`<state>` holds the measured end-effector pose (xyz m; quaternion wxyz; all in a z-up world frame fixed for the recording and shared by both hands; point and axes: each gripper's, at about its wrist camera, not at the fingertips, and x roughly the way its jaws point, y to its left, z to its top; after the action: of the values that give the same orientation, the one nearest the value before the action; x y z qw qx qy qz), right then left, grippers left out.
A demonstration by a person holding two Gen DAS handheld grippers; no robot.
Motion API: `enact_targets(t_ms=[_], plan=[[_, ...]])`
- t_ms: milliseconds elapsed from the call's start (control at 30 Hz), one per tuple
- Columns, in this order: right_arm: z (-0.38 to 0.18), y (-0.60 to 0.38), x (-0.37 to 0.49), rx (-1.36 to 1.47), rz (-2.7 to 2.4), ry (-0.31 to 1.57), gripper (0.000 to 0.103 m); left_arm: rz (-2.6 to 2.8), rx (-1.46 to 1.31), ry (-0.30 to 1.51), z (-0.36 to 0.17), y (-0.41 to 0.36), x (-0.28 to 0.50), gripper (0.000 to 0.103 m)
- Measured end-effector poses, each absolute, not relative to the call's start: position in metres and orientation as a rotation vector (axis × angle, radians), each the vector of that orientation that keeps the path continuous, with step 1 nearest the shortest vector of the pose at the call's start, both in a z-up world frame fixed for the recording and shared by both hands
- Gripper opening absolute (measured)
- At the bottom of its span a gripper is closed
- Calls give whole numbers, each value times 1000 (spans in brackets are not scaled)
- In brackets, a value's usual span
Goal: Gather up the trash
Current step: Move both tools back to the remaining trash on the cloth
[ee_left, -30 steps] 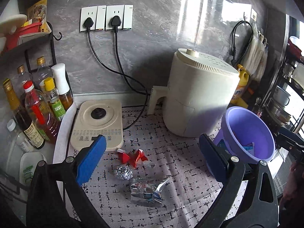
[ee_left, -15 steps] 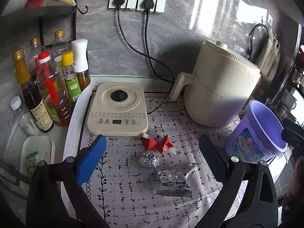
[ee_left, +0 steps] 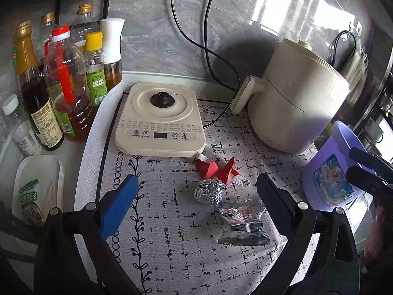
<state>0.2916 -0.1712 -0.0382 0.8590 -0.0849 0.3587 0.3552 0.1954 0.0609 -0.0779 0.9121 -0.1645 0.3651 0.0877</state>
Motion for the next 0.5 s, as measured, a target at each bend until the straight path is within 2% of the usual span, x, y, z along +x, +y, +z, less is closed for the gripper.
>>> enact_targets(t_ms=[267, 500], plan=[[-60, -144, 313, -220, 760, 806, 75, 131, -364, 846, -116, 64, 228, 79], [-75, -129, 338, -247, 762, 852, 75, 83, -386, 927, -150, 56, 254, 73]])
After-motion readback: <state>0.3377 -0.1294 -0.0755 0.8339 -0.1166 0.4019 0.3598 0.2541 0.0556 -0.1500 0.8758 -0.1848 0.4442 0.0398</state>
